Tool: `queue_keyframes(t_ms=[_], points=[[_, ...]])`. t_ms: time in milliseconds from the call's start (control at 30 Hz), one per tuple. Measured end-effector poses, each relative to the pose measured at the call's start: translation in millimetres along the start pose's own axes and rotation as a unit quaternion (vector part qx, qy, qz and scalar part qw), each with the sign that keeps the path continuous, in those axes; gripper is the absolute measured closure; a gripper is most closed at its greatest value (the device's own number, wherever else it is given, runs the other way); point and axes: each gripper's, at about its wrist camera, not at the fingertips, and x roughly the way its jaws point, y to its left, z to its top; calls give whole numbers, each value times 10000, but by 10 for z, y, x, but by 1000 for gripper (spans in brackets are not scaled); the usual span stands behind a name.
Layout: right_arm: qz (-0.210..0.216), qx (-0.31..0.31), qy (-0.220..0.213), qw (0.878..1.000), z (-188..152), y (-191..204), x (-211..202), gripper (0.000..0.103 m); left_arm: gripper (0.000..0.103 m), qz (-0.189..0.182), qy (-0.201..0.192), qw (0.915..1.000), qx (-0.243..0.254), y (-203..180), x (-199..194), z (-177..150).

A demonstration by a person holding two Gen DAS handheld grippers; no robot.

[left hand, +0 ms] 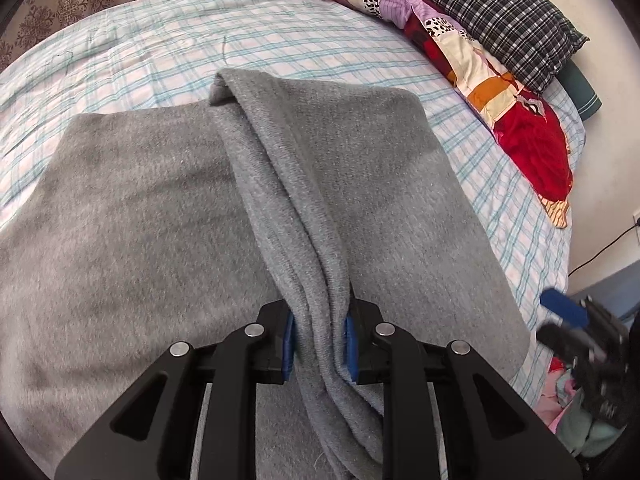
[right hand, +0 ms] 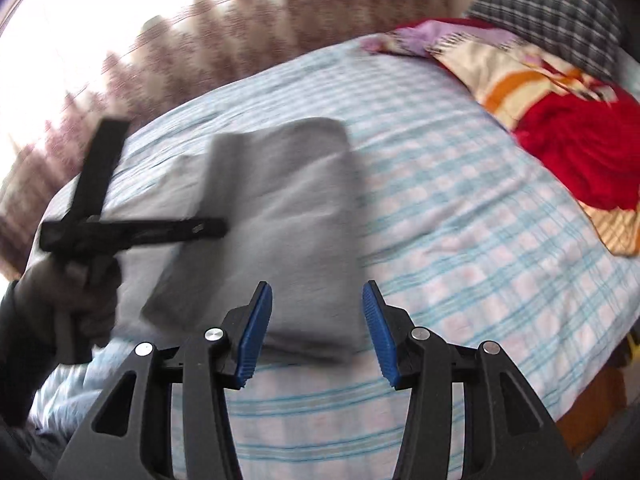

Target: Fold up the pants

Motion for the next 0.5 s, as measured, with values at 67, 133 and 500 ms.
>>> queue_keyframes(t_ms=[67,133,500], points=[[54,-52,19,10000,9,15,68,58,82,99,-26,9999,9,-9,-24,-32],[125,-101,169,9997,0,77,190,61,72,261,-74,9996,-67,11,-31,-56],[-180,-396,564,9975,-112,108,478,61,41,1215,-427,9917,39,-67,-277,-107]])
